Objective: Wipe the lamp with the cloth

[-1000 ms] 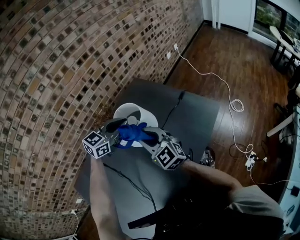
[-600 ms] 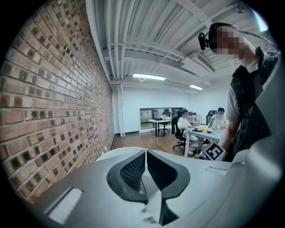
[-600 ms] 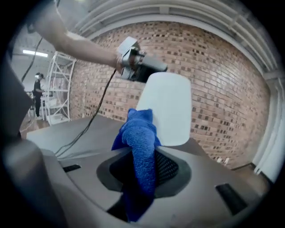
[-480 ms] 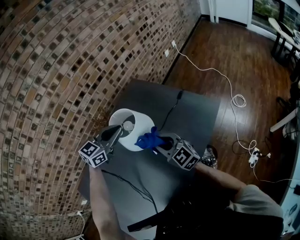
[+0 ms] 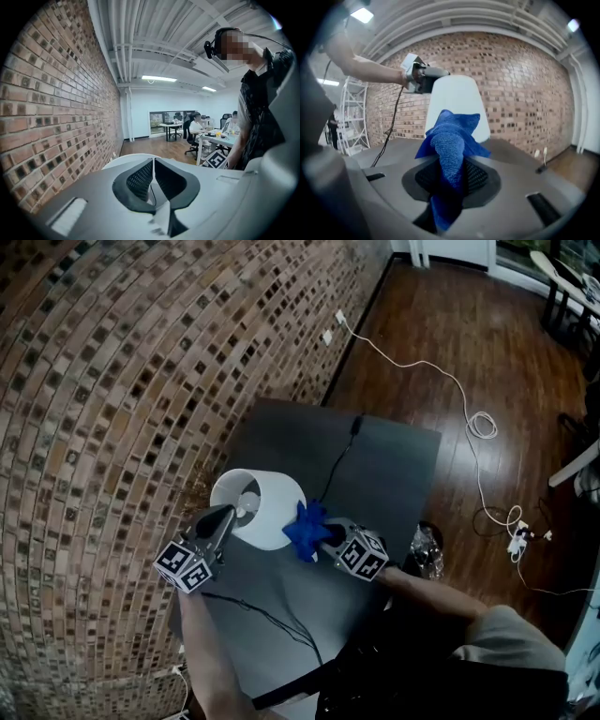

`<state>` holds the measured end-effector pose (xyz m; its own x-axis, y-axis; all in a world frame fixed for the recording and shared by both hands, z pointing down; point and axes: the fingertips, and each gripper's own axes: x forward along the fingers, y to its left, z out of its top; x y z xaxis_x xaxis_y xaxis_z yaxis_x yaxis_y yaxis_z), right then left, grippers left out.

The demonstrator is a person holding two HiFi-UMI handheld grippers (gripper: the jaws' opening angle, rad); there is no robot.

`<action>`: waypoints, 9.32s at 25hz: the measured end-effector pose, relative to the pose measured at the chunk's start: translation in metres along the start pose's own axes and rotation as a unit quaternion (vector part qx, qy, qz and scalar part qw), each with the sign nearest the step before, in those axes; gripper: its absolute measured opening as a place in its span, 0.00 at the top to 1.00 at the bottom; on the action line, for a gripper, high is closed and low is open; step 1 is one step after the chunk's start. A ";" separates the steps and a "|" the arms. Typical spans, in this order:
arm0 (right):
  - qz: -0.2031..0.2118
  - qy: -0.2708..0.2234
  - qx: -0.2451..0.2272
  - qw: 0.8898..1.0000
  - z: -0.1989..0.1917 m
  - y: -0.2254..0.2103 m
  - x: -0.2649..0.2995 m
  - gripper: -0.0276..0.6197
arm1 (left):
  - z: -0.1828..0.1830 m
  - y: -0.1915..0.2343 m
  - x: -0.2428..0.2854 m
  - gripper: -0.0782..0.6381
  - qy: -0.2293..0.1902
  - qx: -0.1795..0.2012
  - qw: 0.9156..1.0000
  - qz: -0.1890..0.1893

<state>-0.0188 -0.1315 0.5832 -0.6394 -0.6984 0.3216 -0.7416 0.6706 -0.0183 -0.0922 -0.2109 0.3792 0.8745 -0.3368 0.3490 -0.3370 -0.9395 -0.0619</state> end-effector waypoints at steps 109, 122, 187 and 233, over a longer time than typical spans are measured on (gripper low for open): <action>0.536 0.154 0.116 0.822 0.066 0.138 0.106 0.80 | -0.234 -0.142 -0.141 0.82 -0.190 -0.443 0.842 0.241; 0.428 0.184 0.373 0.802 -0.110 0.150 0.058 0.80 | -0.244 -0.135 -0.149 0.82 -0.203 -0.483 0.822 0.224; 0.167 0.093 0.122 0.974 -0.060 0.018 0.172 0.81 | -0.271 -0.037 -0.187 0.82 -0.190 -0.633 0.717 0.224; 0.284 0.268 0.148 0.909 -0.050 0.039 0.112 0.80 | -0.289 -0.261 -0.022 0.85 0.232 -0.033 0.970 0.072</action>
<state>-0.1093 -0.1710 0.6656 -0.8037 0.0143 0.5949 -0.3967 0.7324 -0.5534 -0.1246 0.0600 0.6575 0.5713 -0.3845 0.7251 -0.4787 -0.8738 -0.0863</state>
